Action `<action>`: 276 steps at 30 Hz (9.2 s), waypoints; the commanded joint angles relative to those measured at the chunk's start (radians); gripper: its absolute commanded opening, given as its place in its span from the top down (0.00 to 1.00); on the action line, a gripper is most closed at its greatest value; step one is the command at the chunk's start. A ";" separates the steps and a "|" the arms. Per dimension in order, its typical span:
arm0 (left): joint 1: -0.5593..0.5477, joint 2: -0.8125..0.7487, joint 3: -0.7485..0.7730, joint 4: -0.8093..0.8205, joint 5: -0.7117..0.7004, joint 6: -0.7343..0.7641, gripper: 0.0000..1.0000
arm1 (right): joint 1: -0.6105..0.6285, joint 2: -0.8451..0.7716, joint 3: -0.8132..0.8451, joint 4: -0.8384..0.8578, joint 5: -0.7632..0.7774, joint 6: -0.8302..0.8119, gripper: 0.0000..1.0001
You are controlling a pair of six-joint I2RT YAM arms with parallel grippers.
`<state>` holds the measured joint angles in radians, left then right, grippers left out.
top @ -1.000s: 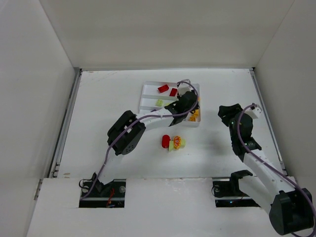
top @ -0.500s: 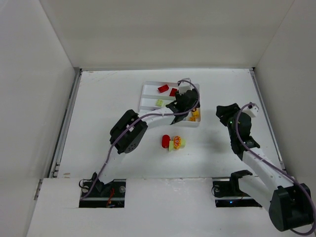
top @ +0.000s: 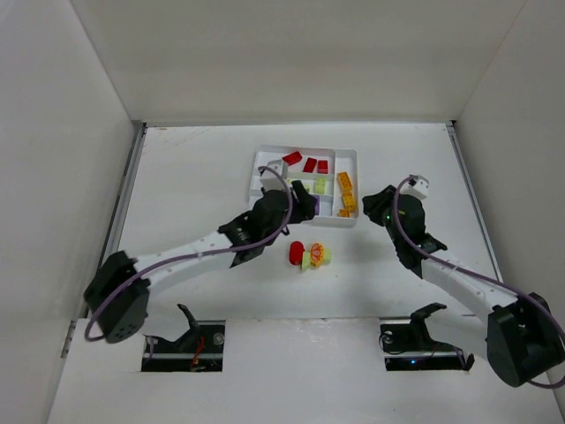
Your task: Sort the legos into containers by color
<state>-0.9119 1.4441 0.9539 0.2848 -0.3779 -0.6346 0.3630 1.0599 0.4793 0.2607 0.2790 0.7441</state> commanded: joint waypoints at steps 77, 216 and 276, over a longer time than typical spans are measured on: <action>0.336 -0.447 -0.632 0.043 0.634 -0.281 0.20 | 0.690 0.319 0.228 -0.287 -0.024 -0.460 0.57; 0.189 -0.579 -0.799 0.602 0.810 -0.313 0.82 | 0.253 0.175 0.069 0.483 -0.679 0.049 0.00; 0.300 -0.747 -0.753 0.423 0.751 -0.327 0.82 | 0.090 0.636 0.430 0.558 -0.603 0.141 0.63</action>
<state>-0.6765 0.7517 0.1761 0.7471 0.3962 -0.9489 0.4564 1.6508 0.7967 1.0122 -0.4213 0.9962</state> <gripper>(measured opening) 0.337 0.449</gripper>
